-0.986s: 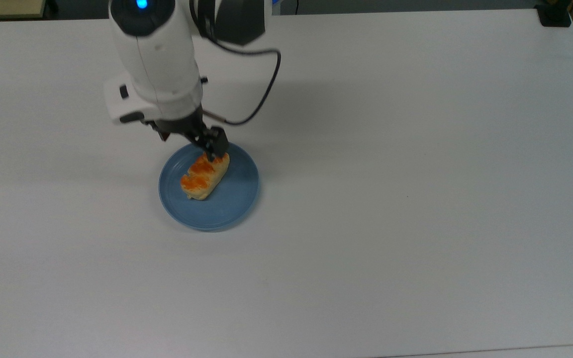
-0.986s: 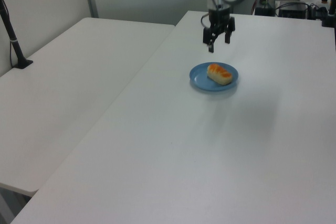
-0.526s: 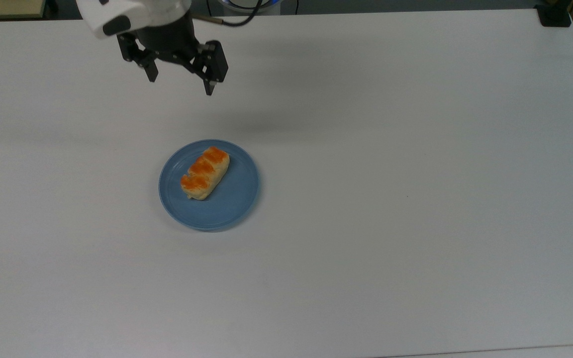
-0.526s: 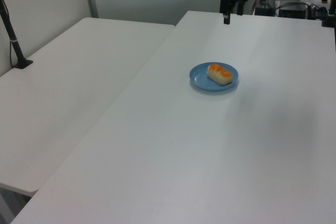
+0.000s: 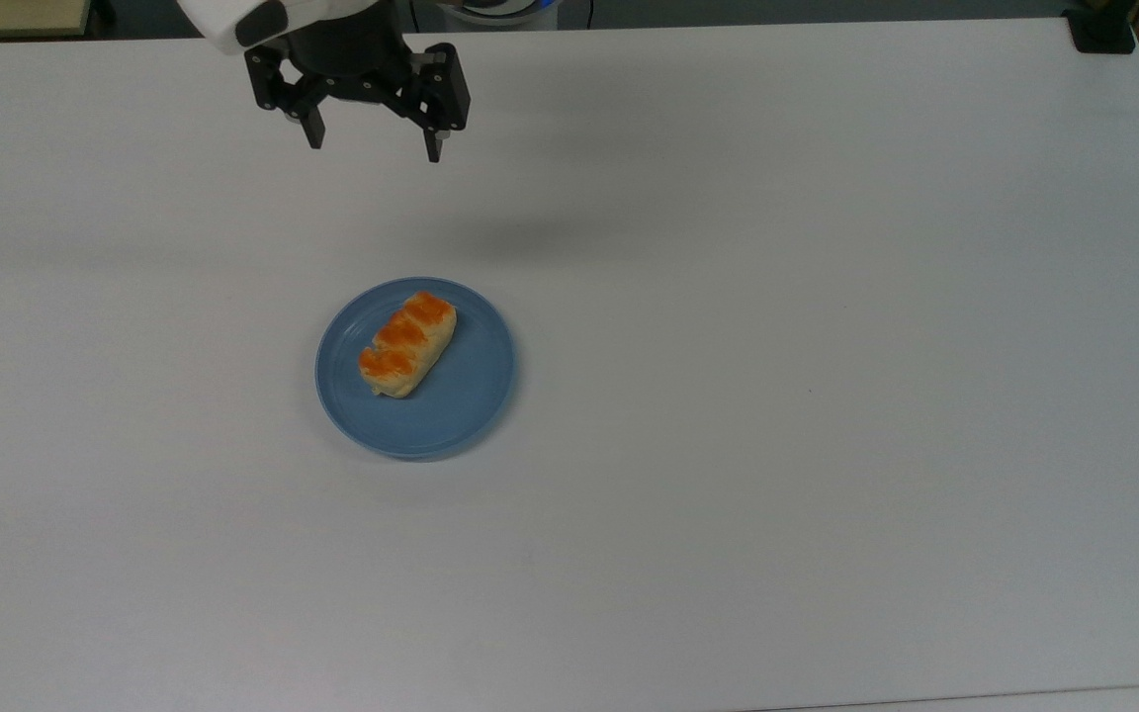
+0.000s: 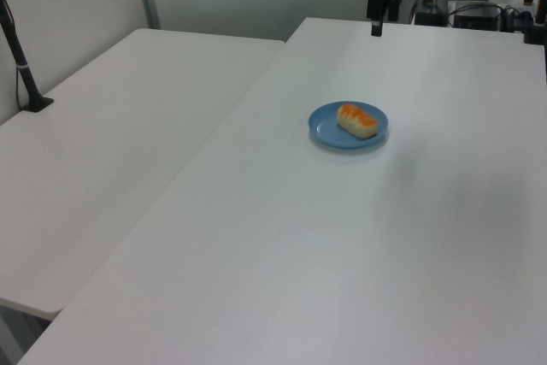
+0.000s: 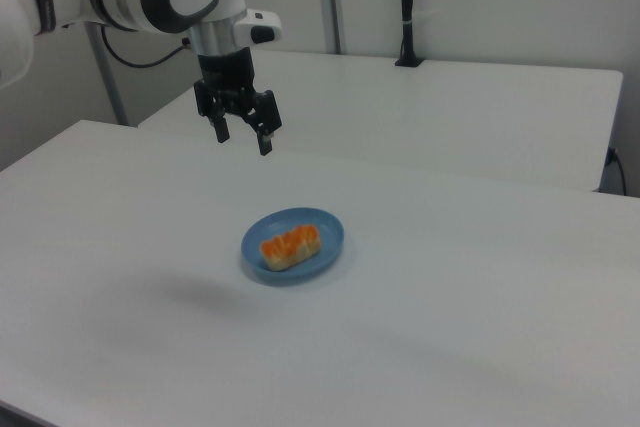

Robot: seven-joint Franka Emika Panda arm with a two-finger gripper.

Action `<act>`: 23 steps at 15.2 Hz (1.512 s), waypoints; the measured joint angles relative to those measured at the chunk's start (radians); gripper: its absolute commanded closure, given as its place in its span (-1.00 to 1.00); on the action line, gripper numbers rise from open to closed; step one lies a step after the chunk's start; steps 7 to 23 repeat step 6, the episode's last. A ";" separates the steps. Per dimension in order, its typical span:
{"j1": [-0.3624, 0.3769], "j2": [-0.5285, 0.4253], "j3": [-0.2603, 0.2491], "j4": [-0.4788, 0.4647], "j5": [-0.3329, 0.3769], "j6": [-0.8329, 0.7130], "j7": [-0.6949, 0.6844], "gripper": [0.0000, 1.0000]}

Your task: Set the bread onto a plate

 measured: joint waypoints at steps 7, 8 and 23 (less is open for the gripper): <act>0.012 -0.005 0.000 -0.011 -0.004 0.000 0.000 -1.00; 0.012 -0.005 0.000 -0.011 -0.004 0.000 0.000 -1.00; 0.012 -0.005 0.000 -0.011 -0.004 0.000 0.000 -1.00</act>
